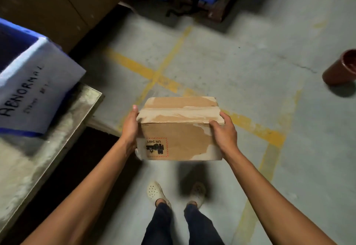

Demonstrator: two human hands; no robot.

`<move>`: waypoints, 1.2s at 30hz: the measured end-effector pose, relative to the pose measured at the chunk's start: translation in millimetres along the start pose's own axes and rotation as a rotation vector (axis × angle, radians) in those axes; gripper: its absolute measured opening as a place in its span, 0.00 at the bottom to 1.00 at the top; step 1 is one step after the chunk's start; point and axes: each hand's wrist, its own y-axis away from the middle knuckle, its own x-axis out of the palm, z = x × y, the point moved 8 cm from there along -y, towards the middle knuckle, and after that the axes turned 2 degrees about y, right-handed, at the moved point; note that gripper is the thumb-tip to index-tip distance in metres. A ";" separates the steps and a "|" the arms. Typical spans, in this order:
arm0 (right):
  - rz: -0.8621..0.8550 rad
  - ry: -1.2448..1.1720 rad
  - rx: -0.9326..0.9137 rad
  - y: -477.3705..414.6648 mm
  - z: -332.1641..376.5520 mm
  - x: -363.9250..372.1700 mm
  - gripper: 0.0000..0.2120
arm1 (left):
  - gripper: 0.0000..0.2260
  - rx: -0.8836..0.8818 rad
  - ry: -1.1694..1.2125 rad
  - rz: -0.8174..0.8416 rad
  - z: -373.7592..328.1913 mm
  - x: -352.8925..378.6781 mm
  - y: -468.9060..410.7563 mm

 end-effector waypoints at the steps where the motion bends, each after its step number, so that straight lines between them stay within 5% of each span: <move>1: 0.000 0.022 -0.022 14.1 10.2 4.3 0.24 | 0.22 0.012 0.010 -0.016 -4.9 -17.7 13.3; 22: 0.071 0.110 -0.502 310.6 131.8 209.2 0.15 | 0.18 0.253 0.197 -0.435 29.2 -401.8 211.2; 36: 0.587 0.145 -0.697 457.8 136.5 406.1 0.19 | 0.18 0.281 0.415 -0.719 168.8 -613.1 275.9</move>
